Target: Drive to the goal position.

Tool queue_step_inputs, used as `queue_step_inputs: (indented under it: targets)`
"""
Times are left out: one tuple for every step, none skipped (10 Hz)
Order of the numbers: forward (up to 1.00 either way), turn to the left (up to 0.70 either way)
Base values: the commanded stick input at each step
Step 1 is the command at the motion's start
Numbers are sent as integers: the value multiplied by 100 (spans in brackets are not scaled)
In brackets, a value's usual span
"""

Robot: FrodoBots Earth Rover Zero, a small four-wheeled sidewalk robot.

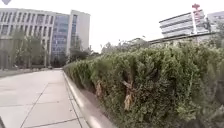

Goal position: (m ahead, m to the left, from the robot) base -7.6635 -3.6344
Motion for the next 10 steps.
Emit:
queue_step_inputs:
  targets:
    - [5, 0]
    - [5, 0]
    - [5, 0]
    - [5, 0]
    - [5, 0]
    - [5, 0]
    - [5, 0]
    - [5, 0]
    - [5, 0]
    - [5, 0]
